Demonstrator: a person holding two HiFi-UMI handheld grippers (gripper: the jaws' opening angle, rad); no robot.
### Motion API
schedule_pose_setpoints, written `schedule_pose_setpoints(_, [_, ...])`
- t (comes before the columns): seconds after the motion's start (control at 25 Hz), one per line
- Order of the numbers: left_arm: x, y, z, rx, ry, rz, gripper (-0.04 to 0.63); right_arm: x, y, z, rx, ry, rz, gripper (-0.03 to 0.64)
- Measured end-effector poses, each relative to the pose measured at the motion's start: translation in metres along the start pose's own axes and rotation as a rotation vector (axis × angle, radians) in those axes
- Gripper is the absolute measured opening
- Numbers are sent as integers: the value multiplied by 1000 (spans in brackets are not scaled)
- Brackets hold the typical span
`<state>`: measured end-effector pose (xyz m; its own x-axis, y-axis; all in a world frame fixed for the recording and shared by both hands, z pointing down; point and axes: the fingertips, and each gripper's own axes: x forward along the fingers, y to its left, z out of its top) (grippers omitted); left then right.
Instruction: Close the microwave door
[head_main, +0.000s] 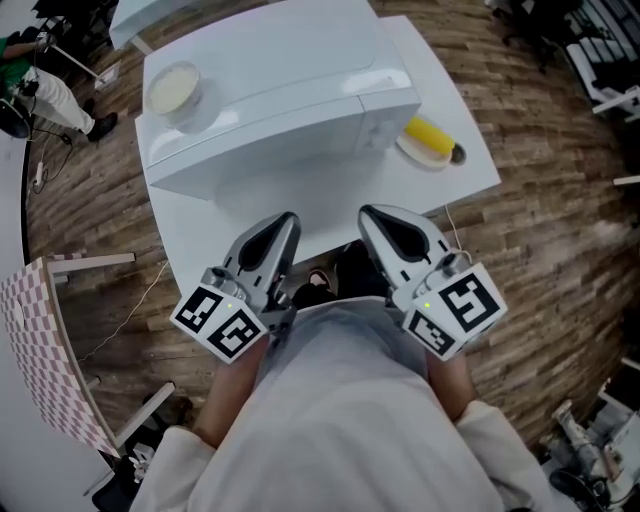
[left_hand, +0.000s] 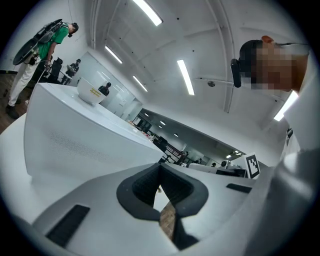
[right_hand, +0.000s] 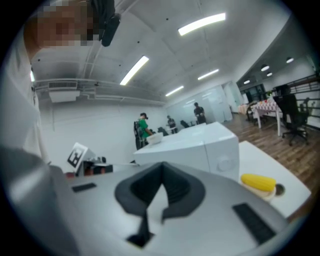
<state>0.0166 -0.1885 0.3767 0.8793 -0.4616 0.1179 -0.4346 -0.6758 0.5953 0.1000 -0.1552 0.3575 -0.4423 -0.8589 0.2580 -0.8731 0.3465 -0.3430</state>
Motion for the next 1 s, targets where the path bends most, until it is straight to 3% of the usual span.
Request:
schedule_pose_setpoints(0.24, [-30,-7,-3,-13,-8,-20,17,-14,26,-7,-78,27,6,23])
schedule_pose_setpoints(0.52, [-55,-14,-9,-13,-9,-32,17,-32,48,-3,-34,-10,43,23])
schedule_pose_setpoints(1.0, [-72,-14,-20,-30,-14,-35,17,-40,71,-6,-64,-3,60,23])
